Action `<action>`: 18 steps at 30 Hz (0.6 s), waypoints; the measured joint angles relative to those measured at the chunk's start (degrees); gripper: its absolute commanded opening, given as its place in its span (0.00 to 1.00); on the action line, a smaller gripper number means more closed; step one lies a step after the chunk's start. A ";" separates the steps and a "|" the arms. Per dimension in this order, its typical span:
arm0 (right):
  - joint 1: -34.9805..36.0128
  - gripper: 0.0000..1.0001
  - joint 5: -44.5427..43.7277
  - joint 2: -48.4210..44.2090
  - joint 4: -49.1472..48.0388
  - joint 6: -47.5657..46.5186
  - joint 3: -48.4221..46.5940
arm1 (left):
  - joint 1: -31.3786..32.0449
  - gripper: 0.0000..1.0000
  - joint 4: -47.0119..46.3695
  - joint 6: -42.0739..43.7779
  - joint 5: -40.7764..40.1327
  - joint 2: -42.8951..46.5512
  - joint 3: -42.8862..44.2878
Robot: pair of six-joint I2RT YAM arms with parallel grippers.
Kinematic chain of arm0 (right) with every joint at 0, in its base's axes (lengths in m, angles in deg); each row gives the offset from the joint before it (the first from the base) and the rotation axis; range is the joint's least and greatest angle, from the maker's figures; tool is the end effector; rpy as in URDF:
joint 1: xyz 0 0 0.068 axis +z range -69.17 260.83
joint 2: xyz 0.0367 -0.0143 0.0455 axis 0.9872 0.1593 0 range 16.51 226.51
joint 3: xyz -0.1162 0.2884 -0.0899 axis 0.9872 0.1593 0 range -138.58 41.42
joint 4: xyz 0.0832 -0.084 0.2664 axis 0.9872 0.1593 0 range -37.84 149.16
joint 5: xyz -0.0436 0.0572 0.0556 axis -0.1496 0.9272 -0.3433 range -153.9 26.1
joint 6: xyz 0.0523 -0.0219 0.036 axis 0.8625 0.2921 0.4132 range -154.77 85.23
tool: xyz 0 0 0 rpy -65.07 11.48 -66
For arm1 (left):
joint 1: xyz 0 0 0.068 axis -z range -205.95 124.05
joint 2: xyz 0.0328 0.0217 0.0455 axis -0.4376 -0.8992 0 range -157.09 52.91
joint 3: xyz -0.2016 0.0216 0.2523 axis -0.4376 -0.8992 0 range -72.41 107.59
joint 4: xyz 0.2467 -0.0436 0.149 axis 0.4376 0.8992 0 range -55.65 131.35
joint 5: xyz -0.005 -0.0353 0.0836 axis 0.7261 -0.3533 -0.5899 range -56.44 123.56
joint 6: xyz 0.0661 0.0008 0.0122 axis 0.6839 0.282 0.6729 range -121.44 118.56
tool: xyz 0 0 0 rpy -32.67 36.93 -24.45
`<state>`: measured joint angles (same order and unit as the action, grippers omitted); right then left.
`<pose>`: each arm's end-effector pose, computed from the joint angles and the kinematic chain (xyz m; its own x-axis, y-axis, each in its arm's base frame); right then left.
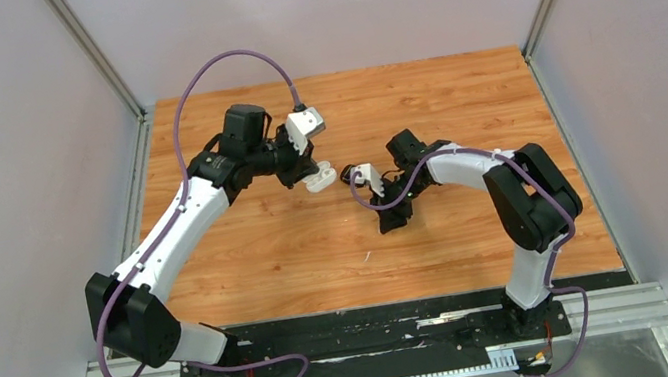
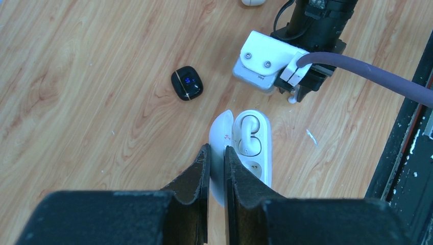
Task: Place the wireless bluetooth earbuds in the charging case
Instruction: Pick up the earbud from the center of the board.
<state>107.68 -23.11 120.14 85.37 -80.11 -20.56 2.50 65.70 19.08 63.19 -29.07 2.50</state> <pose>0.3152 0.1988 0.1711 -0.2540 -0.7321 -0.6320 -0.9599 0.1105 0.2578 0.2972 -0.1913 0.3772 -0.2472 0.4804 -0.8415 0.8983 0.4392 -0.0131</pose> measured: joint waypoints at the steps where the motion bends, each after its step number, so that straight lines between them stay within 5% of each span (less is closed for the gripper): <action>1: 0.00 0.32 0.59 0.00 0.44 -0.28 -0.02 | 0.02 0.00 -0.04 -0.09 0.09 0.02 0.00; 18: -0.02 0.28 1.95 -0.96 3.54 -5.18 -1.36 | 0.00 0.00 -0.31 -0.28 0.31 0.02 0.00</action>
<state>107.66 -21.16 119.18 88.91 -85.29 -21.92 2.50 65.40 18.79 63.50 -29.04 2.50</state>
